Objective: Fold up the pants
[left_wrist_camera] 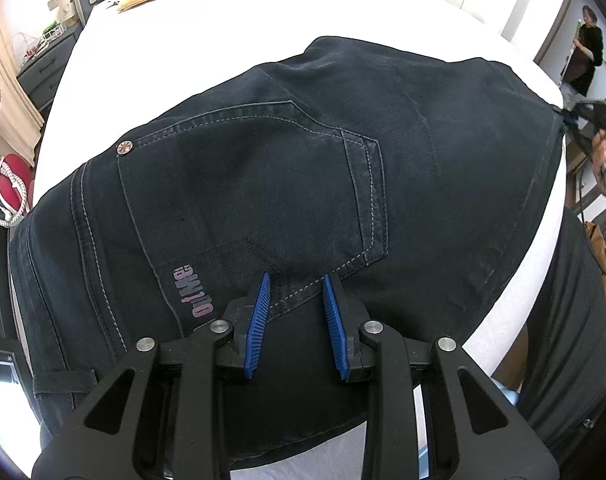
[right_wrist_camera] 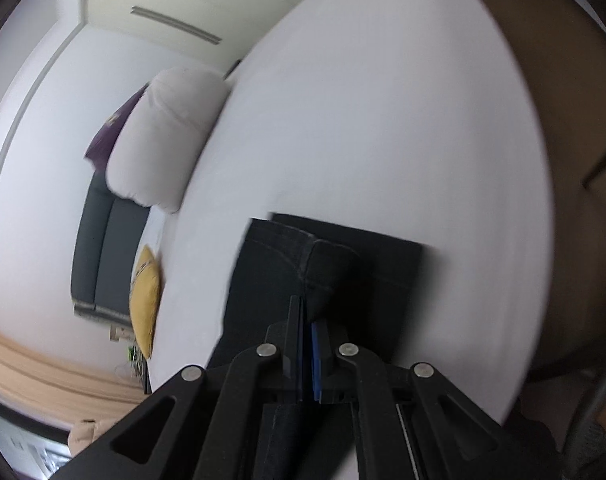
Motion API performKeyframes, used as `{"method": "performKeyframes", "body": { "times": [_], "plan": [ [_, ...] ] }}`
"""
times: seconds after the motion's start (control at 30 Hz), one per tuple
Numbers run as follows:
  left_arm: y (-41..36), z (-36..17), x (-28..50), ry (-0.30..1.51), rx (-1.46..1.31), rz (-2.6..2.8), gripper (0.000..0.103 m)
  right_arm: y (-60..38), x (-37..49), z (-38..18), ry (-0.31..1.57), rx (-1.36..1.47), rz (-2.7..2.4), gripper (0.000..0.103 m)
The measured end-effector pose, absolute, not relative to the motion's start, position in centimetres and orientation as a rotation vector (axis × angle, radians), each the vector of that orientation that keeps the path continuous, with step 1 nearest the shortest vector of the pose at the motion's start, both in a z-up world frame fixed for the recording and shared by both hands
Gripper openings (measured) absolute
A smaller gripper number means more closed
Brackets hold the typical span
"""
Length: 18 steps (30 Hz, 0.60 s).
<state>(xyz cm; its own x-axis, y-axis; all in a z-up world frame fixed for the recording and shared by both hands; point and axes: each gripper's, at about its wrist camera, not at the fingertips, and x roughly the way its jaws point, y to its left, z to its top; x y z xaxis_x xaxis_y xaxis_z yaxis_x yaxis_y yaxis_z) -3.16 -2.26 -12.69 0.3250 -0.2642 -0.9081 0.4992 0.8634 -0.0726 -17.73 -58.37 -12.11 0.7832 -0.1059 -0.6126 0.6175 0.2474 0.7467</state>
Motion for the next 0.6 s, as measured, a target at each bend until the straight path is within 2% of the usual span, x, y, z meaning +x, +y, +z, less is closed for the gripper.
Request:
{"method": "performKeyframes", "body": {
  "times": [0.6],
  "plan": [
    [-3.06,-11.87,-3.28,1.147,0.247,-0.468,0.027,-58.50,-18.51,-12.89,0.524,1.200,-0.598,0.003]
  ]
}}
